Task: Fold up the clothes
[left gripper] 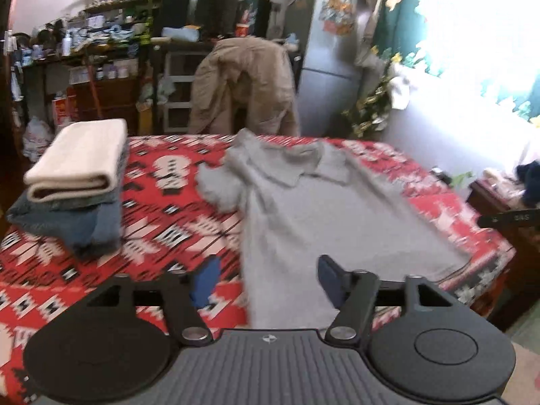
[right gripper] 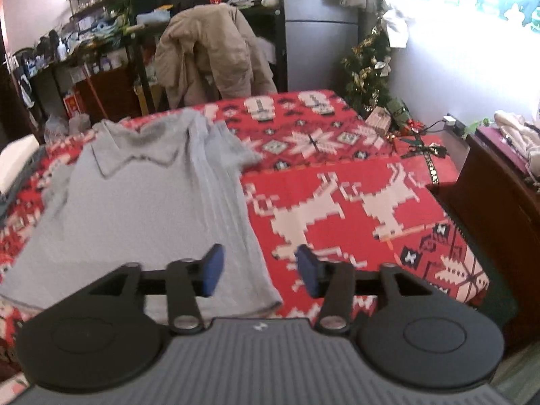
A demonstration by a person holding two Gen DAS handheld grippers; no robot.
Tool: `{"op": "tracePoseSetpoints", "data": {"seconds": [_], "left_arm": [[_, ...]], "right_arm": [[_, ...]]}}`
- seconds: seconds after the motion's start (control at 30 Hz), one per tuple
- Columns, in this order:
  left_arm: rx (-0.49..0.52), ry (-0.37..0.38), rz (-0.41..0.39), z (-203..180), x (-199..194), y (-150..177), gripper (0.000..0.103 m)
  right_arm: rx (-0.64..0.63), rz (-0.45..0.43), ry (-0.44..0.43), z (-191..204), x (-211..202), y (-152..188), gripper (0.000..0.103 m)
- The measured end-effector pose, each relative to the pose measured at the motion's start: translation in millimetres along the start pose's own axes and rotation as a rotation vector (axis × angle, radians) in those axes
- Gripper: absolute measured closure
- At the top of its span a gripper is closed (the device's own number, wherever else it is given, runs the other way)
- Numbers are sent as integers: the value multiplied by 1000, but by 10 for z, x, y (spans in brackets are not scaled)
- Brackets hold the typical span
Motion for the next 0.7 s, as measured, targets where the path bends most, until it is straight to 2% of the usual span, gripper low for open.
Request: {"op": "tracePoseSetpoints", "data": {"seconds": [0.03,0.1,0.17,0.2,0.27,0.3,0.37,0.47,0.53,0.63,0.7], "left_arm": [[0,-6,-1,-15,31,-24,38],[-5,-20,21,-50,120,-56,38],[-6,-11,60,-102,186,-77,38],[-3,-6,73,-133,210,-89,38],[18,-31,76,-188,219,-123,38],[23,-53,87,-210,231,-143,38],[28,-81,106,-281,240,-186,38],[27,-104,120,-418,240,-263,38],[10,-105,121,-543,245,-325,35],[-20,-165,129,-705,293,-431,32],[-20,-214,146,-829,332,-512,27]], "right_arm": [[7,-7,4,48,-49,-49,34],[8,-16,14,159,-153,-127,26],[5,-38,12,281,-268,-208,22],[2,-43,10,340,-320,-244,16],[-10,-57,28,410,-405,-303,9],[-20,-70,43,435,-451,-336,1],[-40,-96,73,486,-544,-403,1],[-83,-81,94,519,-602,-495,1],[-117,-91,68,509,-655,-572,1],[-172,-91,19,429,-708,-696,1],[-198,-84,16,346,-722,-785,1]]}}
Point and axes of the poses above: each gripper's, at about its wrist camera, not at the fingertips, and x roughly the way its jaws point, z to its left, y to its underside, the point moved 10 cm from there along x, roughly the way its jaws point, and after that the axes turned 6 degrees about z, right-handed, at the moved point
